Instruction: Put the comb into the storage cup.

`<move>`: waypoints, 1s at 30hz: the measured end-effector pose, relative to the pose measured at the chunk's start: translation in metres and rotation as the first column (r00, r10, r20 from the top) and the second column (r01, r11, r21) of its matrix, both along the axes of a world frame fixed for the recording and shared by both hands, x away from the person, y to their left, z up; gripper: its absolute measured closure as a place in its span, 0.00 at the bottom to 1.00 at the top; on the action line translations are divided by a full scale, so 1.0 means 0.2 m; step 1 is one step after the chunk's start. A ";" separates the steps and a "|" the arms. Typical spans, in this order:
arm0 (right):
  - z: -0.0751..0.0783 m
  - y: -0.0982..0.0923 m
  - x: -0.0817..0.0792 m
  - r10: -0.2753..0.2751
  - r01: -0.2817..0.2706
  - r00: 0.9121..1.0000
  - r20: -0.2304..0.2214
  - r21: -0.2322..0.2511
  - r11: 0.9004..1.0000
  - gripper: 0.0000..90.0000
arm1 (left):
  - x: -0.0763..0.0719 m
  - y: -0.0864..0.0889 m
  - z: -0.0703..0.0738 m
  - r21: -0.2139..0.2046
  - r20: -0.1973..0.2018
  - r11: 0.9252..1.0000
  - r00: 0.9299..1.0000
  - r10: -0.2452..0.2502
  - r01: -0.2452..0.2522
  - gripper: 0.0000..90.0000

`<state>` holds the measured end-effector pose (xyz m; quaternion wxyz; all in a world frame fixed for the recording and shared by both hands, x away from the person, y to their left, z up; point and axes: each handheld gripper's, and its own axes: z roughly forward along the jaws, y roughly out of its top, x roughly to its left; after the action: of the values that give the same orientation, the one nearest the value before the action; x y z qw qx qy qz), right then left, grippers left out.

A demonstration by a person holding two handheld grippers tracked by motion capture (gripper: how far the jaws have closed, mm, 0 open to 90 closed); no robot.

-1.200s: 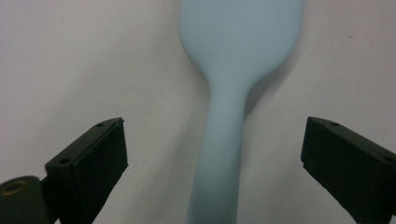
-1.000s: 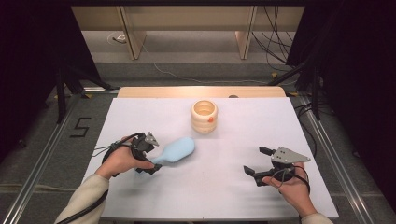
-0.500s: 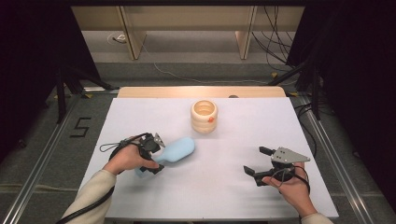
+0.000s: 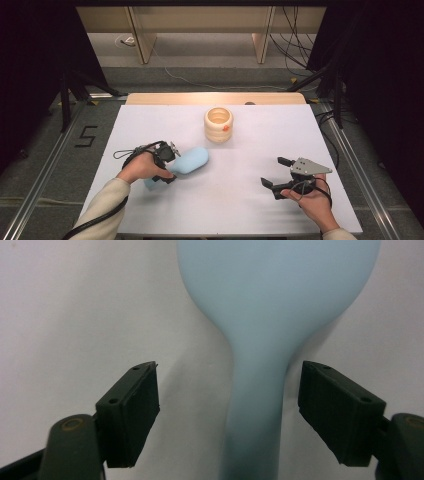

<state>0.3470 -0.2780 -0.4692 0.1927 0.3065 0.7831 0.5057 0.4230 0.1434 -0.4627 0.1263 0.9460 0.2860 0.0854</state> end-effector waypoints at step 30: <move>0.00 0.00 0.00 0.002 -0.002 1.000 -0.005 -0.005 1.000 0.05 | 0.03 -0.05 -0.01 0.026 -0.060 0.999 0.998 -0.032 0.034 0.50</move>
<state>0.3473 -0.2778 -0.4701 0.1912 0.3064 0.7849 0.5034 0.4288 0.1325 -0.4637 0.1063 0.9543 0.2728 0.0592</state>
